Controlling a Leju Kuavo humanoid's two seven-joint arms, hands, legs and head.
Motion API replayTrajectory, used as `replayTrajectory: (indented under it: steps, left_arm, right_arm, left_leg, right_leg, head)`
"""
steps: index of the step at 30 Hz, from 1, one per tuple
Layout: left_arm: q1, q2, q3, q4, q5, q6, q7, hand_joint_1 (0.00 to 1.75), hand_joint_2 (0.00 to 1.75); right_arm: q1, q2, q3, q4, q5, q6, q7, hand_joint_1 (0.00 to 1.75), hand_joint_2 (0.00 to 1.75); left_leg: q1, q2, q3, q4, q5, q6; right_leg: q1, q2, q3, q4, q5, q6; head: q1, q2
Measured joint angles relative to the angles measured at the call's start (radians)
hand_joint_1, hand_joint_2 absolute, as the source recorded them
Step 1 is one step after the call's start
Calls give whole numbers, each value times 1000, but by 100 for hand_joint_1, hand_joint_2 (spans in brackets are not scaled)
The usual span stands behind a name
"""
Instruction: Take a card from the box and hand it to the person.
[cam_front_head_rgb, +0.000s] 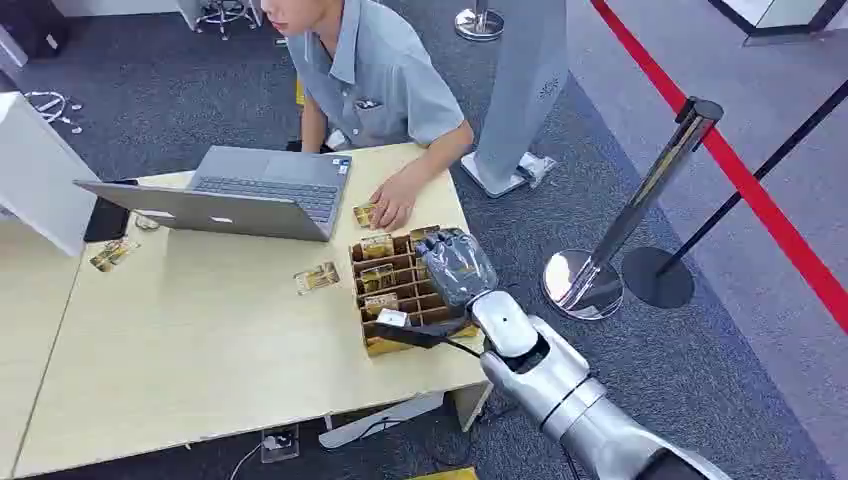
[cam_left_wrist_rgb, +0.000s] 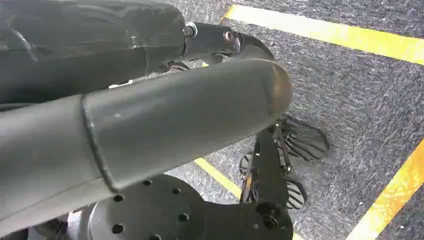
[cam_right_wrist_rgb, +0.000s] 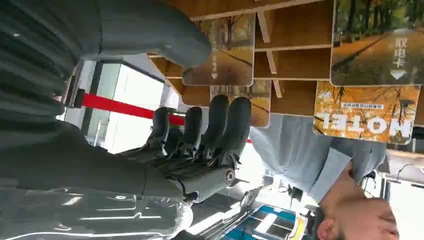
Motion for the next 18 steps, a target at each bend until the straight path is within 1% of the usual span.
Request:
replayTrajectory:
  steps: [2, 6, 8, 18]
  left_arm:
    - [0, 0, 0, 0, 0, 1, 0, 0, 0]
    - [0, 0, 0, 0, 0, 2, 0, 0, 0]
    - [0, 0, 0, 0, 0, 2, 0, 0, 0]
    - [0, 0, 0, 0, 0, 0, -1, 0, 0]
  right_arm:
    - [0, 0, 0, 5, 0, 1, 0, 84, 175]
    - [-1, 0, 0, 13, 0, 1, 0, 86, 175]
    - [-2, 0, 0, 16, 0, 1, 0, 80, 175]
    - [-7, 0, 0, 28, -7, 2, 0, 87, 175]
  left_leg:
    - [0, 0, 0, 0, 0, 0]
    - [0, 0, 0, 0, 0, 0]
    - [0, 0, 0, 0, 0, 0]
    - [0, 0, 0, 0, 0, 0]
  right_leg:
    - [0, 0, 0, 0, 0, 0]
    - [0, 0, 0, 0, 0, 0]
    - [0, 0, 0, 0, 0, 0]
    - [0, 0, 0, 0, 0, 0]
  head:
    - [0, 0]
    - [0, 0]
    - [0, 0]
    - [0, 0]
